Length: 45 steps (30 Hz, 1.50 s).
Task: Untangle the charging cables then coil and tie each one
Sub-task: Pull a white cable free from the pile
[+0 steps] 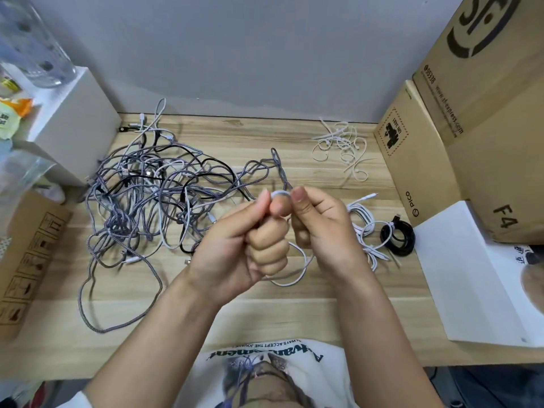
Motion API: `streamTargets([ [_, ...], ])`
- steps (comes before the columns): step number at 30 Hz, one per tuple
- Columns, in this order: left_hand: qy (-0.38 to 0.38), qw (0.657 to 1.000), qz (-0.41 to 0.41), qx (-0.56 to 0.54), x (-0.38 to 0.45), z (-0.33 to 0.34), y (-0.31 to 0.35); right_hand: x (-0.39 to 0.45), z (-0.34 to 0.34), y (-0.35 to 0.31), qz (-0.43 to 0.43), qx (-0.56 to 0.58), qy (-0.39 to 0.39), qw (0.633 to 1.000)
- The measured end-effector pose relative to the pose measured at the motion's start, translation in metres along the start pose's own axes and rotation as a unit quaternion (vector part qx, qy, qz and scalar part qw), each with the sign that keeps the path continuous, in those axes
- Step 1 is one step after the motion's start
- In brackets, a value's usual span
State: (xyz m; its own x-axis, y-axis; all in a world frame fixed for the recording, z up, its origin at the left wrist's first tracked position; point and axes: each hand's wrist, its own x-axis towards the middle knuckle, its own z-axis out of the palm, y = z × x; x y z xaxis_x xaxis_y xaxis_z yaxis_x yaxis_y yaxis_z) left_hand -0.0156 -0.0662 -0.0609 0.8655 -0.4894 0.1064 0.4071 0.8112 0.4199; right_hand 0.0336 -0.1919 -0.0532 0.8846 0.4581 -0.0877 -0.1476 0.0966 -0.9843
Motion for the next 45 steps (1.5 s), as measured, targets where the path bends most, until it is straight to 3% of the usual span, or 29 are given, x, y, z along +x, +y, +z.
streamTargets([
  [2, -0.012, 0.998, 0.023, -0.066, 0.006, 0.005, 0.004, 0.002, 0.001, 0.004, 0.059, -0.004, -0.045, 0.997],
  [5, 0.04, 0.996, 0.066, -0.043, 0.015, 0.007, 0.01, -0.001, 0.004, 0.008, 0.097, -0.069, -0.078, 0.99],
  [12, 0.137, 0.97, 0.182, -0.082, 0.004, -0.008, 0.041, -0.013, -0.001, 0.016, 0.085, -0.218, -0.125, 0.964],
  [15, 0.263, 0.934, 0.241, 0.025, 0.009, -0.007, 0.033, -0.015, 0.001, 0.018, 0.075, -0.27, -0.138, 0.95],
  [18, 0.298, 0.918, 0.205, 0.165, 0.012, -0.007, 0.026, -0.019, 0.003, 0.012, 0.048, -0.337, -0.136, 0.93],
  [25, 0.246, 0.927, -0.038, 0.283, 0.002, -0.004, 0.029, -0.026, -0.006, -0.006, -0.079, -0.375, -0.034, 0.923],
  [28, 0.178, 0.92, -0.11, 0.332, -0.004, -0.002, 0.029, -0.027, -0.004, -0.011, -0.129, -0.336, 0.007, 0.933],
  [32, 0.056, 0.932, -0.179, 0.31, -0.012, -0.004, 0.031, -0.027, -0.006, -0.019, -0.195, -0.287, 0.061, 0.936],
  [36, -0.044, 0.964, -0.159, 0.207, -0.013, -0.005, 0.029, -0.018, -0.019, -0.019, -0.232, -0.203, 0.123, 0.943],
  [39, -0.1, 0.981, -0.102, 0.133, -0.005, 0.007, 0.025, -0.011, -0.024, -0.013, -0.225, -0.195, 0.127, 0.946],
  [41, -0.102, 0.99, -0.057, 0.073, -0.001, 0.014, 0.024, -0.009, -0.021, -0.007, -0.193, -0.189, 0.105, 0.957],
  [45, -0.029, 0.999, 0.032, -0.016, 0.005, 0.02, 0.025, -0.009, -0.012, 0.005, -0.121, -0.191, 0.032, 0.974],
])
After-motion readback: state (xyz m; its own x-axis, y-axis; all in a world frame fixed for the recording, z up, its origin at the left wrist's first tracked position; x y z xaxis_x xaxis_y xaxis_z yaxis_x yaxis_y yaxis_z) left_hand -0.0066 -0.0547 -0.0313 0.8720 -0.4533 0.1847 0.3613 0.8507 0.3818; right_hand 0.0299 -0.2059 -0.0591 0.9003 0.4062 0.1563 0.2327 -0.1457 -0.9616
